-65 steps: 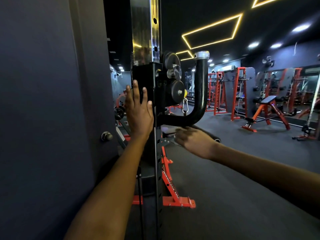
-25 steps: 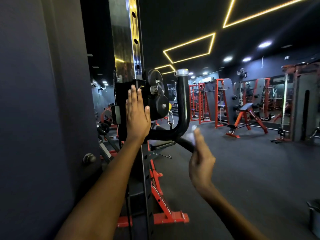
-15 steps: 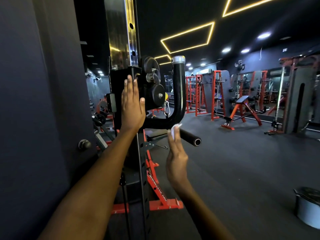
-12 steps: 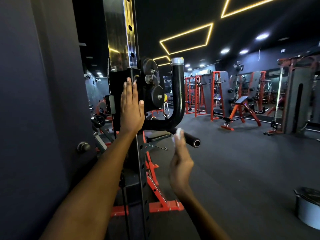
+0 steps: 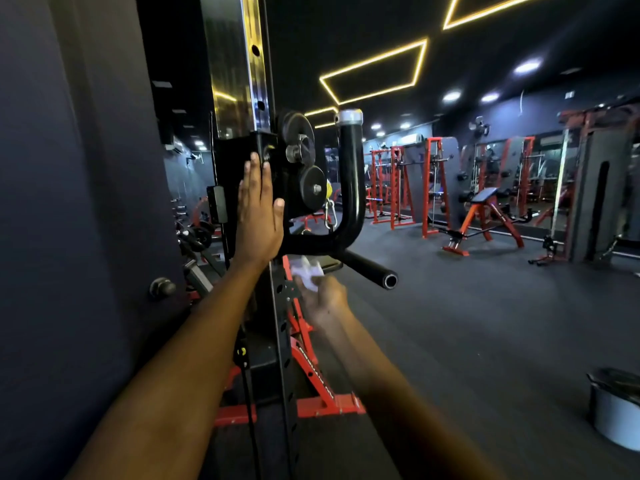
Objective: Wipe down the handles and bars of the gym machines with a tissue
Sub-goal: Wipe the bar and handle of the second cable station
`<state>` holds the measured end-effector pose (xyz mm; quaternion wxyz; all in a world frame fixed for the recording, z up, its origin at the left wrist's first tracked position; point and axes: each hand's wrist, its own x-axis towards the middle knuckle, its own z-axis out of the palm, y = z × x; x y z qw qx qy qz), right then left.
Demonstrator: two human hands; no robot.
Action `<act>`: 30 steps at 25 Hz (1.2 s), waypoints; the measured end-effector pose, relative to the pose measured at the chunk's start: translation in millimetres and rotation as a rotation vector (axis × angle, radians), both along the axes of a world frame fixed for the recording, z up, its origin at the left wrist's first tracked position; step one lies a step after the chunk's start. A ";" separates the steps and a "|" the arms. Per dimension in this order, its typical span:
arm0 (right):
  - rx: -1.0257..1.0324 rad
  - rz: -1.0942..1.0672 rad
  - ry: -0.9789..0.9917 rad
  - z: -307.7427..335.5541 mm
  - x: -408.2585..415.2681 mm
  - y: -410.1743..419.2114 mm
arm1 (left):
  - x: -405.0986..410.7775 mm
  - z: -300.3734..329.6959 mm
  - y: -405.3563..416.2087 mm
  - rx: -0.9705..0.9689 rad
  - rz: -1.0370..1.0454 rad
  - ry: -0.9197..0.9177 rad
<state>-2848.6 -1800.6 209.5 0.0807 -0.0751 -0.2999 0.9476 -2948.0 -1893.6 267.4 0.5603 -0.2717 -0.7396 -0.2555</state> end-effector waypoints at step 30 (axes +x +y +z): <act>2.160 -1.350 1.148 97.5 35.8 146.0 | 10.0 2.5 3.9 0.028 0.061 -0.122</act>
